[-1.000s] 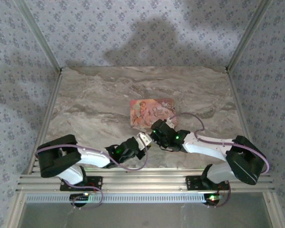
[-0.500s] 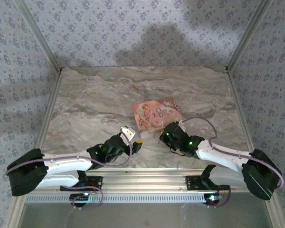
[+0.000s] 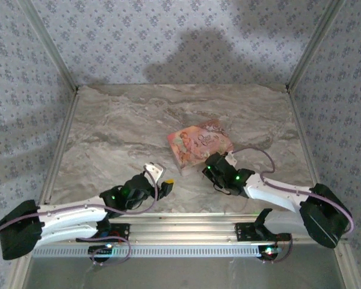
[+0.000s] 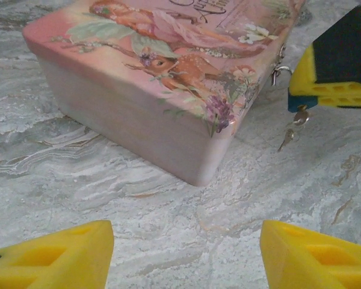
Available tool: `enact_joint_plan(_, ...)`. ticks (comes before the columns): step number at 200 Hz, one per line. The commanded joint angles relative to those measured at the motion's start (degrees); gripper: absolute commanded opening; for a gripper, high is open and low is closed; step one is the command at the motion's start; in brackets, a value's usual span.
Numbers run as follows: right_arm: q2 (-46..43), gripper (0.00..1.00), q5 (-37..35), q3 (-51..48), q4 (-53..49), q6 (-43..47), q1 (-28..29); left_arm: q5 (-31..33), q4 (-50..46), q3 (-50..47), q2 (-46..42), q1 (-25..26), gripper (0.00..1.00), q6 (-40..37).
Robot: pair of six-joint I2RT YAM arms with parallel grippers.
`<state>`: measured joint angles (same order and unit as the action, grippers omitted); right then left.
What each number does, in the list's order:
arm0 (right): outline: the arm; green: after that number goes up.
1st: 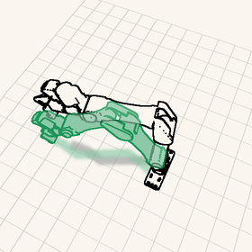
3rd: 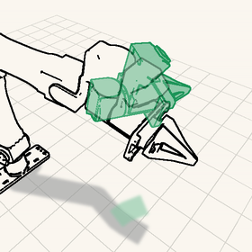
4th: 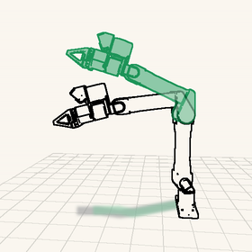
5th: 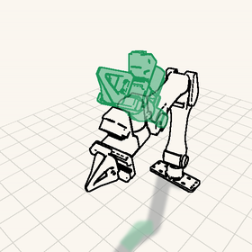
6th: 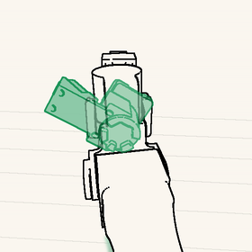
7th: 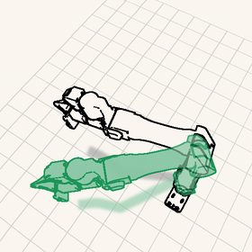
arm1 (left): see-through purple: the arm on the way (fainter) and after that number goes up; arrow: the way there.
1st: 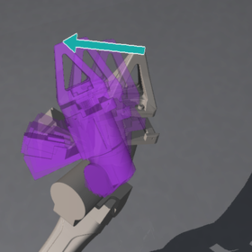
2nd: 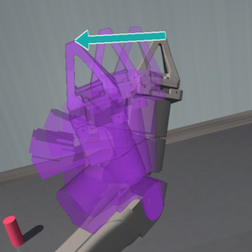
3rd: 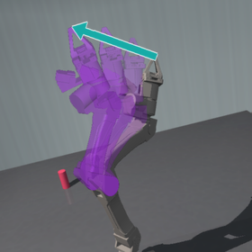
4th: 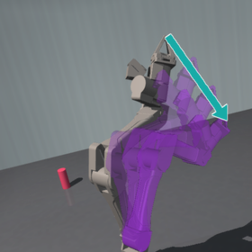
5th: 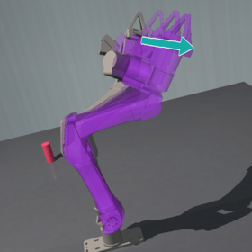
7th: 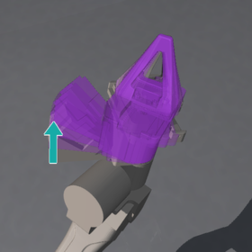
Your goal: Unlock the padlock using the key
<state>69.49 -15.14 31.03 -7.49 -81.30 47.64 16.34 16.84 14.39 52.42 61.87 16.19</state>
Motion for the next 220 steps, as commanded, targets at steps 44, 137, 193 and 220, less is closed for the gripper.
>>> enact_joint_plan(44,-2.02,0.00,-9.94,4.44,-3.29,2.81,-0.26,2.82,-4.92,-2.51,-5.92,-0.42,0.66,0.52)
enact_joint_plan(137,-1.91,0.00,-8.47,2.72,-2.66,2.98,-2.65,1.59,-10.17,1.73,-4.58,-0.37,0.67,0.51)
enact_joint_plan(193,0.46,0.00,3.97,0.44,10.18,16.57,-6.33,1.24,-12.40,3.14,-4.81,-0.43,0.67,0.26)
enact_joint_plan(220,1.23,0.00,8.11,0.35,14.46,23.17,-6.55,0.80,-14.35,4.50,-4.44,-0.43,0.67,0.39)
